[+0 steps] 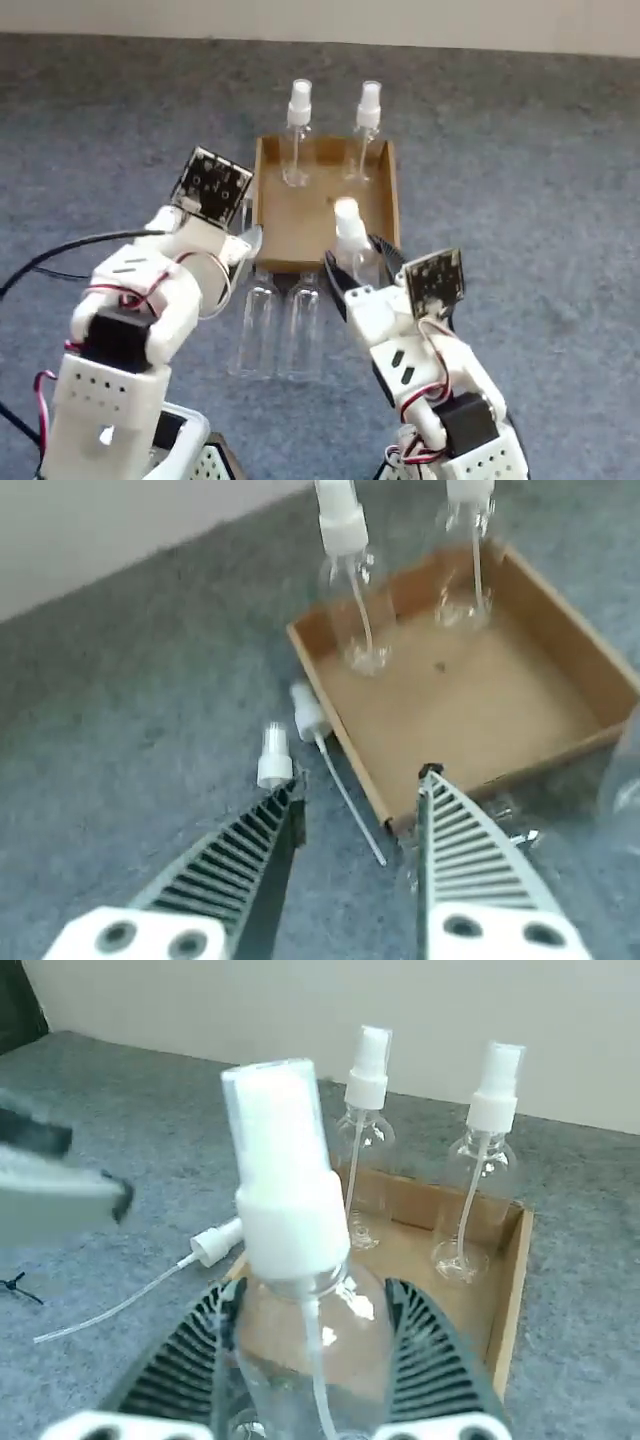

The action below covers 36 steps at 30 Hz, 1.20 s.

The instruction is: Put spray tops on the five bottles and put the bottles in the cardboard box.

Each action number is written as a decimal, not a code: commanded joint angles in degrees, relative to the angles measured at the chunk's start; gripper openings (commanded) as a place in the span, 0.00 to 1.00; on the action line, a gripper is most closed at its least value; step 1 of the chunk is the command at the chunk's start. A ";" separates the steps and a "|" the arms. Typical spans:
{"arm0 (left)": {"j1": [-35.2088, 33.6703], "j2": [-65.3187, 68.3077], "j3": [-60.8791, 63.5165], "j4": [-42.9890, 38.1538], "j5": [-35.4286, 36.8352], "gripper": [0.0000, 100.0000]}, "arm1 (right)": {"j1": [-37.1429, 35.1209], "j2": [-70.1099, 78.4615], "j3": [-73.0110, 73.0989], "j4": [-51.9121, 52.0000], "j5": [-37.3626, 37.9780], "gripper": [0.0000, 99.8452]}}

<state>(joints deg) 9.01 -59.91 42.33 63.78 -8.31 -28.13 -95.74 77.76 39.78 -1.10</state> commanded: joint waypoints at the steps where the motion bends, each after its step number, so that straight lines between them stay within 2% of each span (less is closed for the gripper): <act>1: -1.10 -8.22 12.70 -8.18 2.55 0.18 | 0.92 20.00 -17.19 -4.70 0.35 0.00; 4: -0.57 -17.19 20.00 -11.87 2.81 0.18 | -1.54 34.86 -28.00 -6.02 0.26 0.00; 9: 4.18 -29.05 25.80 -10.73 2.90 0.23 | -8.22 56.22 -43.82 -5.93 -2.29 0.00; 14: 6.20 -32.22 28.79 -10.73 2.73 0.24 | -10.68 69.23 -54.55 -5.58 -4.75 0.00; 18: 5.05 -30.29 30.81 -14.77 1.93 0.24 | -13.14 71.08 -58.51 -4.53 -4.92 0.00; 24: 0.04 -24.75 32.22 -21.10 0.70 0.24 | -13.93 71.16 -62.11 9.71 -4.66 0.00; 28: -0.66 -21.93 31.96 -22.68 0.70 0.24 | -13.14 71.16 -64.92 14.99 -4.57 0.00; 36: -0.66 -20.88 32.13 -23.38 0.62 0.24 | -10.51 71.69 -65.36 15.96 -4.48 0.00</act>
<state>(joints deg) 9.36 -80.66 74.77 41.89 -7.08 -40.97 -24.09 15.60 55.34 -5.58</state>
